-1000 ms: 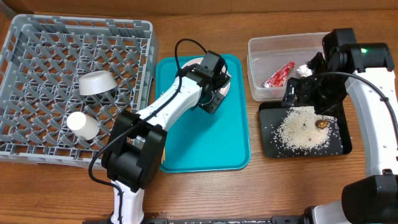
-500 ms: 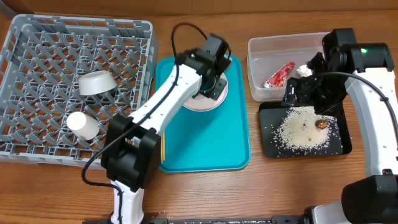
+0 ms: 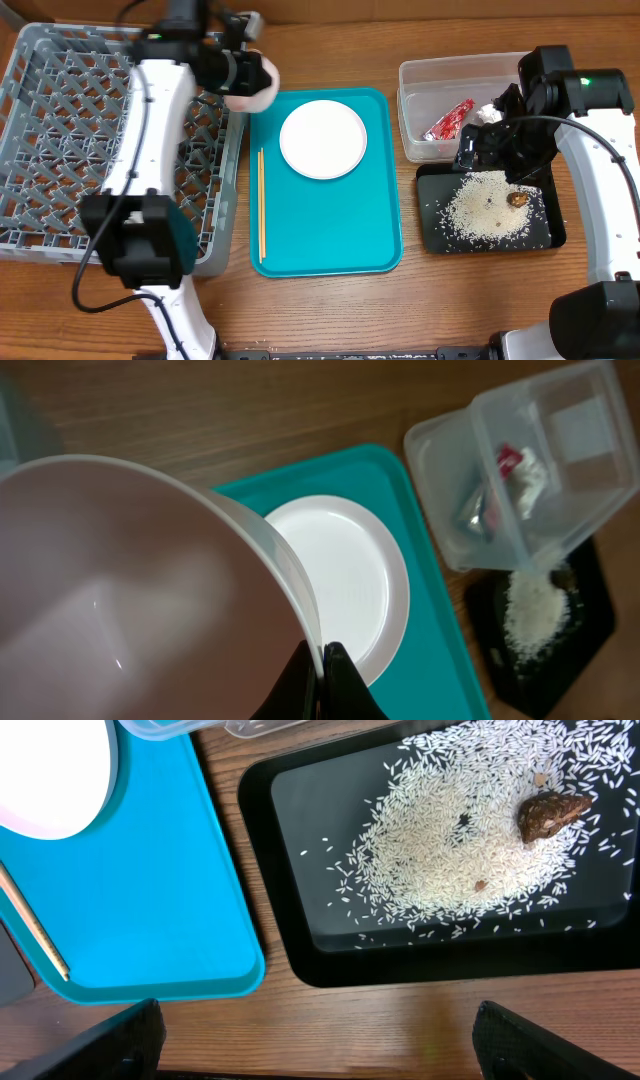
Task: Sort waste into correct bins and load items into the dishwasher
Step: 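Lift the pink bowl and carry it over the dish rack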
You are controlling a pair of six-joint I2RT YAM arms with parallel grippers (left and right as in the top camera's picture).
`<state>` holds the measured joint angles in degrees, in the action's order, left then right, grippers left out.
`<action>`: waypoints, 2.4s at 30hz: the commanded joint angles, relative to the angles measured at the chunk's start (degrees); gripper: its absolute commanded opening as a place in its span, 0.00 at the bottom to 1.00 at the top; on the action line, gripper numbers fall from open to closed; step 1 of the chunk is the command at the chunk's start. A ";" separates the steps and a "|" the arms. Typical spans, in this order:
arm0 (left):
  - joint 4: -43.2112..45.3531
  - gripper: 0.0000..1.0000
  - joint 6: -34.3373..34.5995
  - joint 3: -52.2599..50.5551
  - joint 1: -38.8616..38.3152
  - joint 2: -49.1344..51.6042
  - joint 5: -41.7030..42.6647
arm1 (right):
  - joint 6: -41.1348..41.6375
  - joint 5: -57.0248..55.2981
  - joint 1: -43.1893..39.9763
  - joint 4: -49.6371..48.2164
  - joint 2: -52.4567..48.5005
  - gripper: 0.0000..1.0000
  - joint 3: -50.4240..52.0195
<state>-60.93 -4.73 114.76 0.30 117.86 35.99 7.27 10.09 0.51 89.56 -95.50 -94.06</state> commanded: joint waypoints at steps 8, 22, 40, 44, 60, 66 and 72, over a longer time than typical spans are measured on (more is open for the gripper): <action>4.74 0.04 -5.16 1.11 12.00 0.50 26.91 | -0.20 -0.22 0.11 -0.31 2.01 1.00 -0.17; 14.36 0.04 2.47 1.11 18.12 11.82 38.82 | -0.20 -0.22 0.11 0.00 2.01 1.00 -0.17; 14.45 0.13 3.10 1.11 26.03 13.40 37.70 | -0.20 -0.24 0.11 0.13 2.01 1.00 -0.17; 14.45 0.04 3.69 1.18 26.29 13.31 41.55 | -0.20 -0.22 0.11 0.09 2.01 1.00 -0.17; 12.74 0.34 1.70 1.25 15.78 3.80 19.30 | -0.17 -1.29 0.11 0.39 2.01 1.00 -0.17; 9.01 0.60 -0.07 1.22 8.98 -2.73 -3.17 | -0.15 -1.27 0.11 0.26 2.01 1.00 -0.17; 3.63 0.65 -0.44 1.22 0.07 -0.85 -33.55 | -0.15 -1.25 0.11 0.17 2.01 1.00 -0.17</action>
<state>-55.92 -3.62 116.20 3.84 114.45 23.92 7.25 9.45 0.51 89.97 -95.50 -94.06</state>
